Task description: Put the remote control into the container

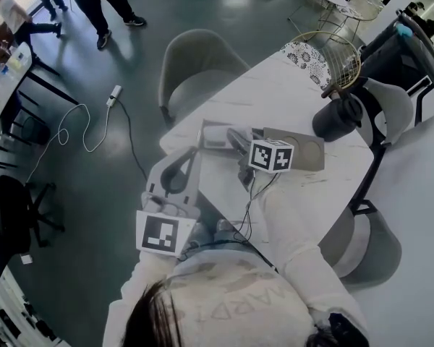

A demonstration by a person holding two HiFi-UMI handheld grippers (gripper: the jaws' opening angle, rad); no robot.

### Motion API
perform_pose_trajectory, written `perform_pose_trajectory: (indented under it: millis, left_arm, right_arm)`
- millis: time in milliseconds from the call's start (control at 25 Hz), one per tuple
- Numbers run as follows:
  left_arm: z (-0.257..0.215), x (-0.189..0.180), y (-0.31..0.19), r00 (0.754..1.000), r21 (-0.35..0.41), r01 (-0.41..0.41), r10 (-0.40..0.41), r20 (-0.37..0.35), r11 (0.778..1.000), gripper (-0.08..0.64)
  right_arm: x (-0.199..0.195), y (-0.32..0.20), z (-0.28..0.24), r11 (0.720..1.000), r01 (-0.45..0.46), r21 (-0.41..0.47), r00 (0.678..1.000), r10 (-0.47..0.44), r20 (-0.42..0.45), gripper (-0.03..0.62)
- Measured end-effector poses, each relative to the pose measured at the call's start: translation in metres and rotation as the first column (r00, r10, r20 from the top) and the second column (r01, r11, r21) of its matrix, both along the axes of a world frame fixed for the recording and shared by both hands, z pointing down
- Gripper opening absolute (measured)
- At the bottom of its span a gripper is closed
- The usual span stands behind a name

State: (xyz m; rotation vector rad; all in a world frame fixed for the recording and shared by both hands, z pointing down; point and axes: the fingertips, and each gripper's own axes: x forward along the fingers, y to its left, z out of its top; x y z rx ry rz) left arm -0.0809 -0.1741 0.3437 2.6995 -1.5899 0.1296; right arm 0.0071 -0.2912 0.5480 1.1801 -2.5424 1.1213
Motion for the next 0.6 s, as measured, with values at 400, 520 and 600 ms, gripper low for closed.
perform_pose_trajectory:
  millis: [400, 520, 600]
  left_arm:
    - [-0.002, -0.003, 0.002, 1.0, 0.006, 0.003, -0.003, 0.008, 1.0, 0.014]
    - [-0.003, -0.003, 0.002, 1.0, 0.007, 0.0, 0.0, 0.007, 1.0, 0.014]
    - [-0.002, 0.001, 0.002, 1.0, 0.006, 0.0, 0.0, 0.006, 1.0, 0.014]
  right_arm:
    - [0.025, -0.003, 0.033, 0.921, -0.107, -0.373, 0.946, 0.21, 0.246, 0.091]
    - [0.025, -0.001, 0.041, 0.898, -0.1, -0.429, 0.932, 0.236, 0.275, 0.091]
    - [0.026, -0.001, 0.043, 0.891, -0.1, -0.444, 0.929, 0.243, 0.279, 0.091]
